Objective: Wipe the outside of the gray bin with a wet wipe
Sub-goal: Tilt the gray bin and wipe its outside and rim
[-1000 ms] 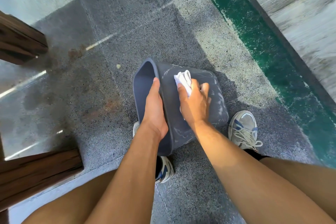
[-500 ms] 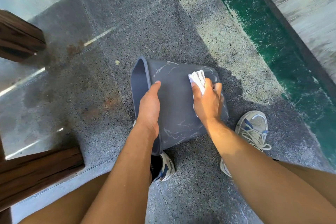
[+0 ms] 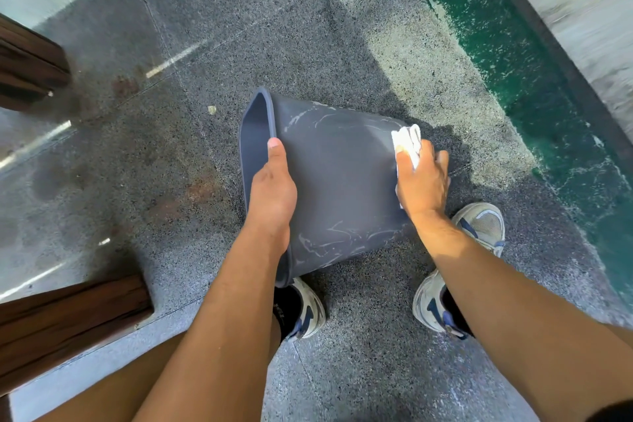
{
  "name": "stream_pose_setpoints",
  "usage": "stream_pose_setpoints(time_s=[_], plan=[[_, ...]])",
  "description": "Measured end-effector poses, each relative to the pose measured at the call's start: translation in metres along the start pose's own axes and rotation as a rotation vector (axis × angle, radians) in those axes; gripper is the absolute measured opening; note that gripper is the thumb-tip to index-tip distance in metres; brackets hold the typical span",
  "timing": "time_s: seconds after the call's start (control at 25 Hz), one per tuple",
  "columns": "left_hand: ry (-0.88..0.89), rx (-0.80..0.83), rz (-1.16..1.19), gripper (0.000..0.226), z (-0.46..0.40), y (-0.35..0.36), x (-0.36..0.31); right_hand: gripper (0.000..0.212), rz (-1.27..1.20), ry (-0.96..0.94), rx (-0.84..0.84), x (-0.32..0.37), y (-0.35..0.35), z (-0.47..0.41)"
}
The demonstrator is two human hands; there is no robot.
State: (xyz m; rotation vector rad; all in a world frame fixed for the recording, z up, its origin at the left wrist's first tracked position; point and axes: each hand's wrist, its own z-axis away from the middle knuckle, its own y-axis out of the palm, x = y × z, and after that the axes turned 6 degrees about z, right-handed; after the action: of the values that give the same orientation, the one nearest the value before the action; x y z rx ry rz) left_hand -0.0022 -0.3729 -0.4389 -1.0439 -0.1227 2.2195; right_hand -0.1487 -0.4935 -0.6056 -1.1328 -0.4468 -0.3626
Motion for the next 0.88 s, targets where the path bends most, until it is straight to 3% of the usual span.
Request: stream_pose_setpoints(time_s=[0.64,0.8,0.88], plan=[[0.03,-0.054,-0.024,0.054,-0.001,-0.007,0.003,0.04,0.006,0.008,-0.001,-0.013,0.0,-0.023],[0.036,-0.031,-0.018,0.051,-0.009,-0.01,0.005,0.034,0.121,0.048,0.142,-0.035,-0.002,-0.035],[0.018,0.005,0.014,0.048,-0.016,-0.011,0.006,0.034,0.135,0.132,0.136,-0.055,-0.005,-0.038]])
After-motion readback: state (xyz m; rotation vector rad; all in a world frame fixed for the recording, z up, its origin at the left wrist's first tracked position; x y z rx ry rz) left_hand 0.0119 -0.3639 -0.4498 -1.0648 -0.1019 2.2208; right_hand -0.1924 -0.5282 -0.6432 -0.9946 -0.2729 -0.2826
